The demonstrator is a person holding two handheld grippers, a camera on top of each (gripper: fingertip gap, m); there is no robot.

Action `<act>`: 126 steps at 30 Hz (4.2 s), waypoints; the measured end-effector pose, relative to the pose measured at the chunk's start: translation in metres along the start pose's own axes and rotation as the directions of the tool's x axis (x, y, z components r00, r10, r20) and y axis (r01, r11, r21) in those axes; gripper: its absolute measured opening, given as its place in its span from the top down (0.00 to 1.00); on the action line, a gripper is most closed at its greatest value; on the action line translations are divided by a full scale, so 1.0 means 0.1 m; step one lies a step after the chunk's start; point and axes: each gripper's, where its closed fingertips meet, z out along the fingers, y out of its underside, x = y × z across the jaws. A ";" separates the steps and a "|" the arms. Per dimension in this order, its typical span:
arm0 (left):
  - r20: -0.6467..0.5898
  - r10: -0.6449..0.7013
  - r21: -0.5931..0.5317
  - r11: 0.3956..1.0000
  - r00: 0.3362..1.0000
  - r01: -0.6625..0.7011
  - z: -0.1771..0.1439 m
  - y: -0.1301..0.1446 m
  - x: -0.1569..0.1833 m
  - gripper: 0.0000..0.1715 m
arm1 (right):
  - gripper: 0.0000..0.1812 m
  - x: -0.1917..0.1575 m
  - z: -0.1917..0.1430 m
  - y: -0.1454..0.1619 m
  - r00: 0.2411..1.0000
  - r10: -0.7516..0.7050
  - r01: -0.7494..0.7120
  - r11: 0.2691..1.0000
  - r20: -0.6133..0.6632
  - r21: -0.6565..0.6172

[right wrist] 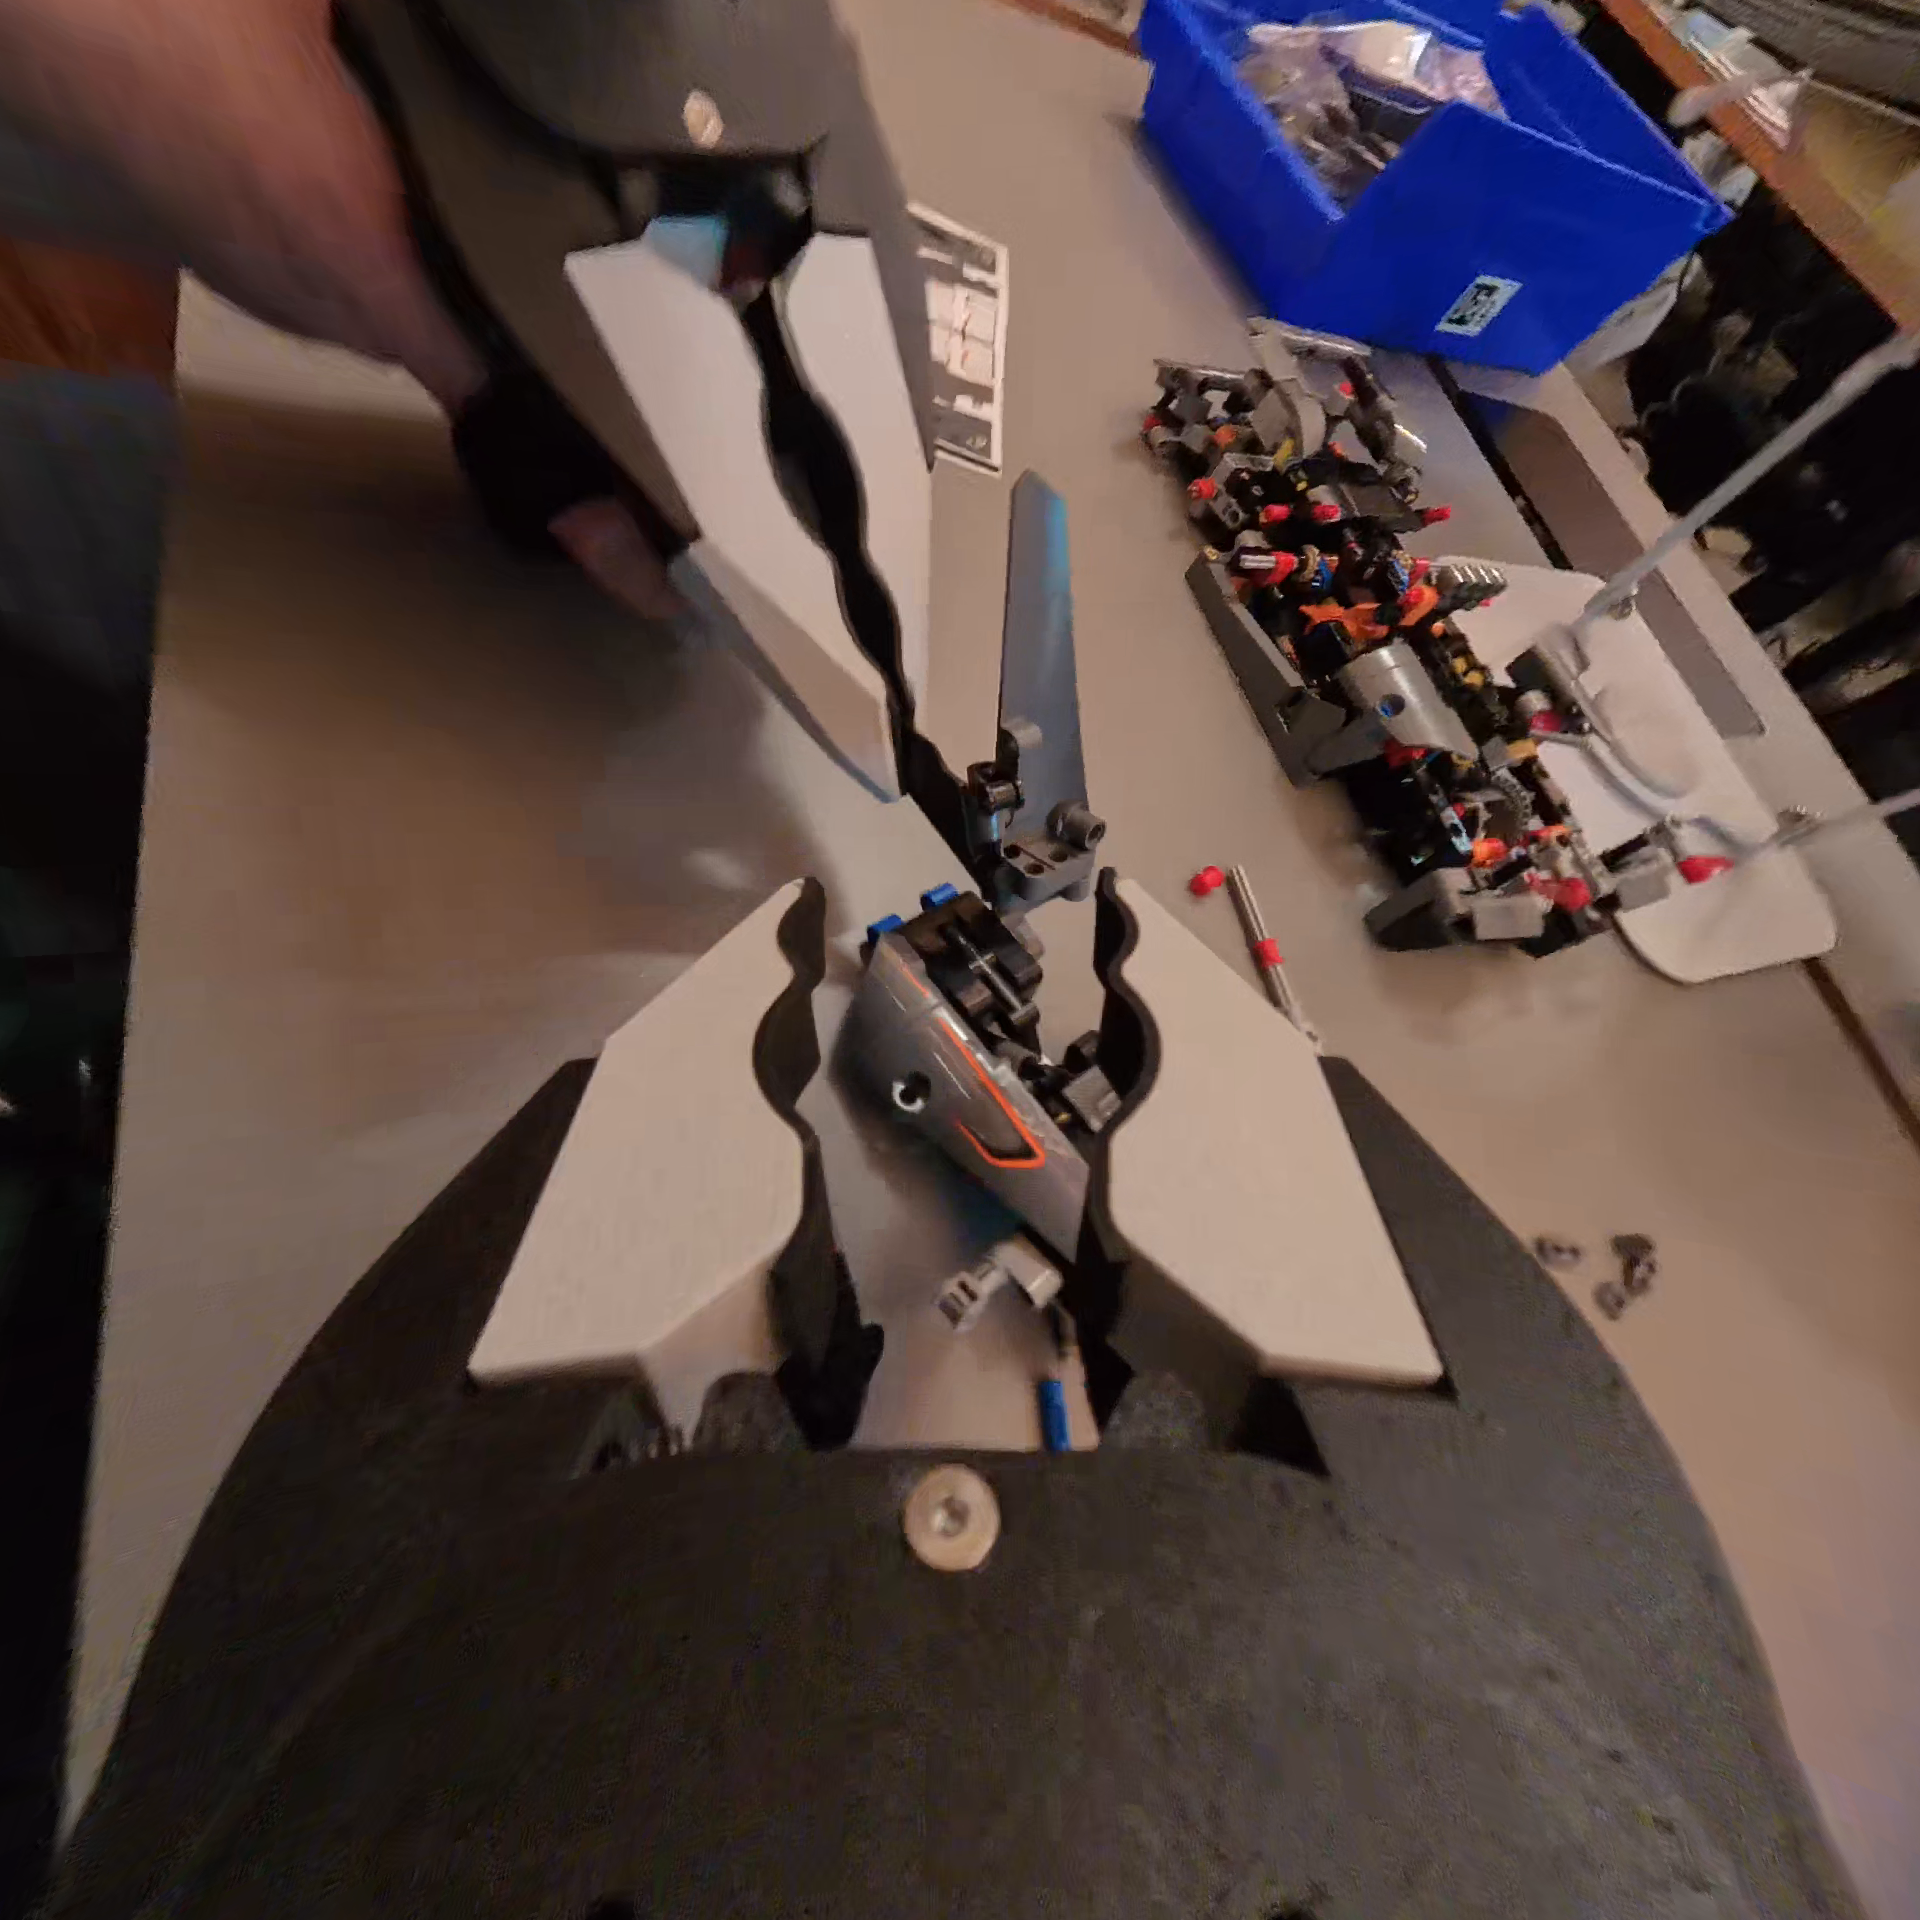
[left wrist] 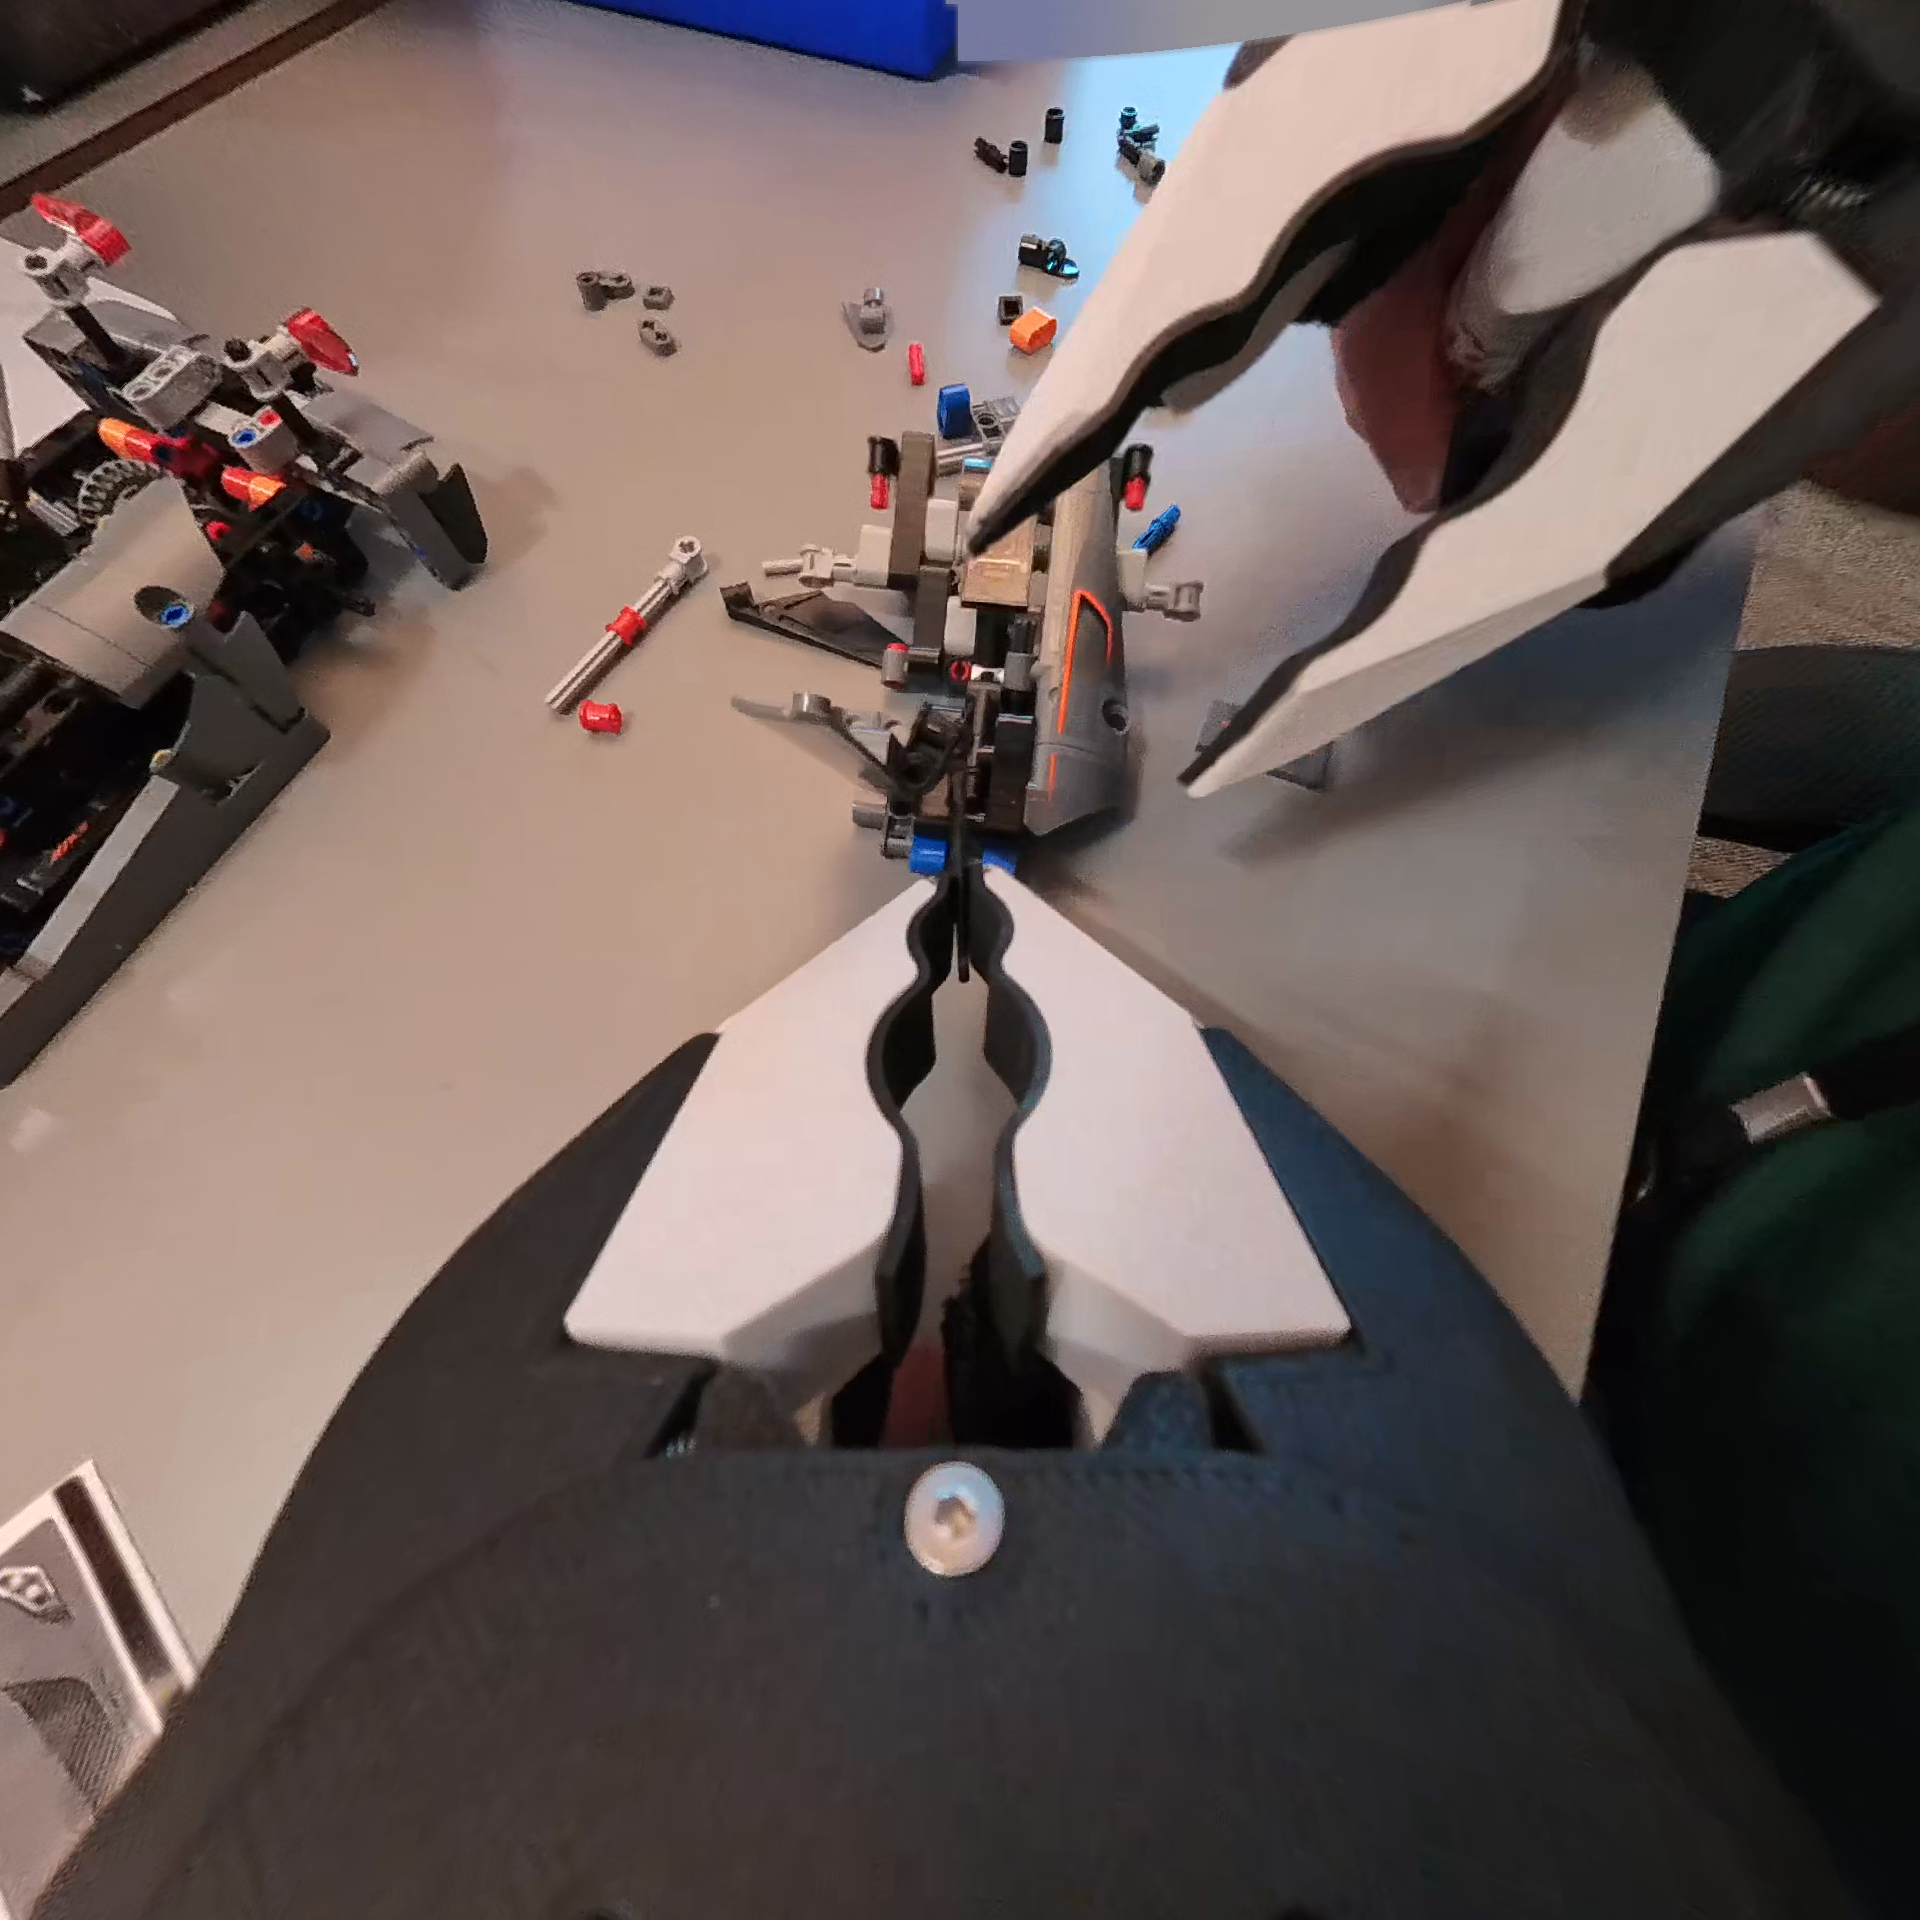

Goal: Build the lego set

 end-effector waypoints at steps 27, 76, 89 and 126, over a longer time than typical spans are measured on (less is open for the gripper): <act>-0.234 0.016 0.007 1.000 0.972 -0.015 0.03 0.02 0.44 1.00 | 0.78 0.12 -0.40 0.50 0.994 0.073 -0.061 0.988 0.078 -0.139; -0.392 -0.031 0.146 0.985 0.919 0.095 0.19 -1.06 0.96 0.97 | 0.83 -0.17 -0.78 0.22 0.860 0.485 -0.488 0.873 0.162 -0.023; -0.561 -0.523 0.155 0.696 0.642 0.701 0.15 -1.28 0.81 0.98 | 0.86 -0.02 -1.06 0.06 0.793 -0.066 0.017 0.996 -0.605 -0.087; -0.509 -0.659 0.069 0.611 0.555 0.789 0.02 -0.83 0.84 0.85 | 1.00 -0.16 -1.16 0.00 0.853 -0.234 0.206 0.972 -0.467 -0.110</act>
